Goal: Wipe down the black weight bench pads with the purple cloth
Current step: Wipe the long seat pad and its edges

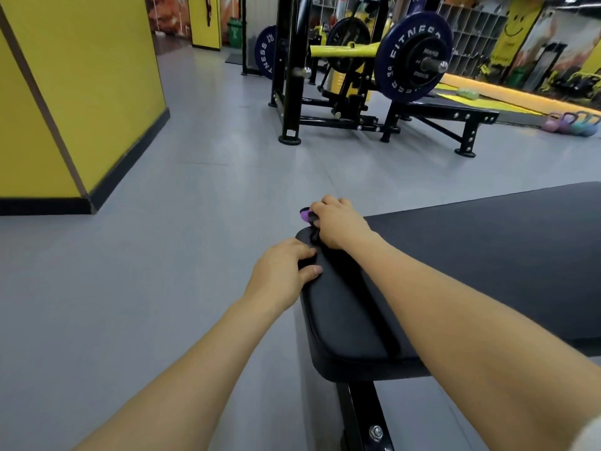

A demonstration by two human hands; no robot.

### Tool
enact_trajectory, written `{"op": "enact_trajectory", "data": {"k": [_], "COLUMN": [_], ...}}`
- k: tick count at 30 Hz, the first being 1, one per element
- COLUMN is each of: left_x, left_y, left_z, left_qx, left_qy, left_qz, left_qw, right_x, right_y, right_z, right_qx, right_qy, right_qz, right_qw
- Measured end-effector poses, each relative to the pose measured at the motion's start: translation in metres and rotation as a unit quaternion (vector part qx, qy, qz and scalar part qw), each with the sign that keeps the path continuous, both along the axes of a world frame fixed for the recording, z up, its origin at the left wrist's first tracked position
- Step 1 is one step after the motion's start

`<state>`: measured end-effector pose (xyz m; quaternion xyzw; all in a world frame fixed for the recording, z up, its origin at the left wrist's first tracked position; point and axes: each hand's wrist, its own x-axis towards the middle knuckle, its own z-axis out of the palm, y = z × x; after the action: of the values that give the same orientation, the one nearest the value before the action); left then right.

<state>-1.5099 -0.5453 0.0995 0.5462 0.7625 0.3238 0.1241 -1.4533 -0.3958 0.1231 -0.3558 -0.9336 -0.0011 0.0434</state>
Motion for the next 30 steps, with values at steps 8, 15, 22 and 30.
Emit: {"op": "enact_trajectory", "data": {"k": [8,15,22,30], "left_x": [0.001,0.013,0.042,0.050], "left_y": [-0.015,-0.023,-0.023,-0.026], "left_z": [-0.009,-0.007,-0.003,0.002], "left_qx": [0.063,0.071,0.060,0.047], "left_qy": [-0.116,-0.129,-0.057,0.019], "left_qz": [0.108,0.149,0.061,-0.011], "left_qw": [0.985,0.978,0.995,0.999], "right_x": [0.025,0.092,0.172,0.153], "right_y": [-0.034,-0.109,-0.087,-0.108], "right_z": [0.003,0.011,0.014,0.006], "right_qx": [-0.024,-0.079,0.018,0.053], "right_qy": [-0.002,0.038,0.047,0.090], "right_qz": [0.033,0.092,-0.089,-0.167], "right_qw": [0.999,0.992,0.995,0.980]}}
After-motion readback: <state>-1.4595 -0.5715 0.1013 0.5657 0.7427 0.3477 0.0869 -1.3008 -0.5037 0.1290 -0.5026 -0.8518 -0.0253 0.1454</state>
